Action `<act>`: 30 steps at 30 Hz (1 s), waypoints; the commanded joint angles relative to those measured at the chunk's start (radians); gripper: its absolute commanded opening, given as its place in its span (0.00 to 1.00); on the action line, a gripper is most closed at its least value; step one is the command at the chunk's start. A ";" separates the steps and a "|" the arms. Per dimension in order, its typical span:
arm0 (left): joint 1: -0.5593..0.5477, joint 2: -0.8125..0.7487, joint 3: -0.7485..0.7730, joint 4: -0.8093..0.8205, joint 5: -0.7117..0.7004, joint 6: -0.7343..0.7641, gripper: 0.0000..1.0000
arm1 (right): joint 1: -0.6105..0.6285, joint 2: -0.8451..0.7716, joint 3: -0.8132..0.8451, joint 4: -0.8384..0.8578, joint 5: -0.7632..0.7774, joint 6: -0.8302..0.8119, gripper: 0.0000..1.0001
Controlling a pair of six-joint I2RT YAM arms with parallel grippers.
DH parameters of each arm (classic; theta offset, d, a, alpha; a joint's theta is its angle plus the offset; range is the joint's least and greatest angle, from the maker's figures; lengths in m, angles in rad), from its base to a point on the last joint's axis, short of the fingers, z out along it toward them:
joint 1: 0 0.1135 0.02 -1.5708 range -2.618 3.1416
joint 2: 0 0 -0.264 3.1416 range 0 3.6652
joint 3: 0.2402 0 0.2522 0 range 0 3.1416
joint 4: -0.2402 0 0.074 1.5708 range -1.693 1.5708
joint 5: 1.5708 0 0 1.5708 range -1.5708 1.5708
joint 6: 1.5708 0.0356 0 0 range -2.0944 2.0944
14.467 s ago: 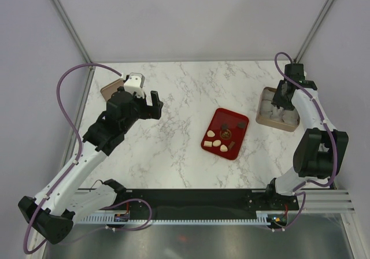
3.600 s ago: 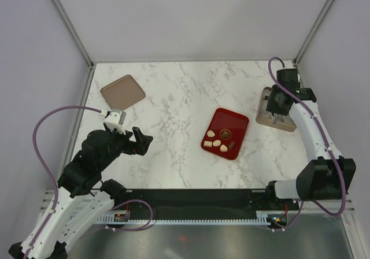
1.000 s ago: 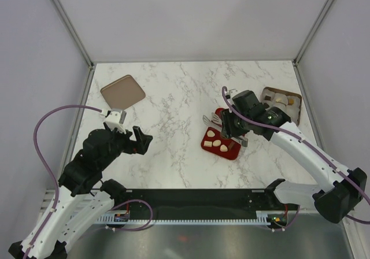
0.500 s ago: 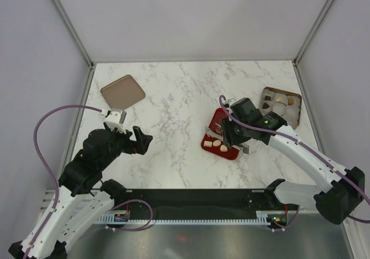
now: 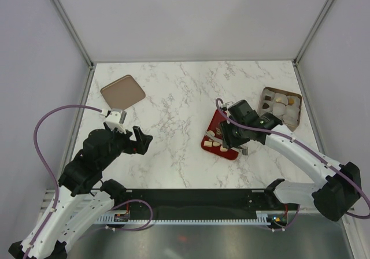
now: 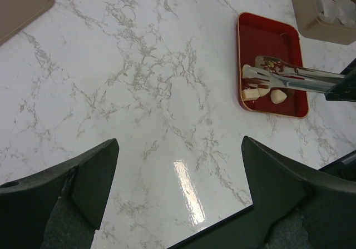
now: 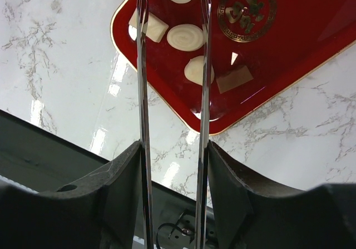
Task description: Pack the chocolate
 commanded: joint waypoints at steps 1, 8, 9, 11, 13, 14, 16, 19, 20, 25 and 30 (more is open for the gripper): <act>-0.005 0.004 -0.003 0.015 -0.008 -0.026 1.00 | 0.003 0.020 0.007 0.049 0.029 -0.018 0.56; -0.005 0.000 -0.003 0.013 -0.008 -0.026 1.00 | 0.003 0.042 0.007 0.058 0.064 -0.017 0.54; -0.005 -0.002 -0.003 0.013 -0.008 -0.026 1.00 | 0.003 0.042 0.008 0.060 0.067 -0.015 0.54; -0.005 -0.002 -0.003 0.013 -0.007 -0.026 1.00 | 0.003 0.043 0.010 0.064 0.067 -0.017 0.53; -0.005 -0.003 -0.003 0.013 -0.007 -0.026 1.00 | 0.003 0.045 0.010 0.069 0.067 -0.017 0.52; -0.005 -0.003 -0.001 0.013 -0.008 -0.026 1.00 | 0.003 0.046 0.010 0.073 0.067 -0.014 0.52; -0.005 -0.003 -0.003 0.015 -0.008 -0.026 1.00 | 0.003 0.050 0.008 0.083 0.063 -0.008 0.51; -0.005 -0.006 -0.003 0.015 -0.010 -0.024 1.00 | 0.003 0.057 0.002 0.089 0.057 0.003 0.49; -0.005 -0.005 -0.004 0.015 -0.010 -0.026 1.00 | 0.003 0.063 0.004 0.087 0.057 0.005 0.48; -0.005 -0.003 -0.003 0.015 -0.011 -0.026 1.00 | 0.003 0.065 0.017 0.070 0.072 0.020 0.44; -0.005 -0.006 -0.004 0.015 -0.013 -0.027 1.00 | 0.003 0.057 0.020 0.069 0.081 0.035 0.39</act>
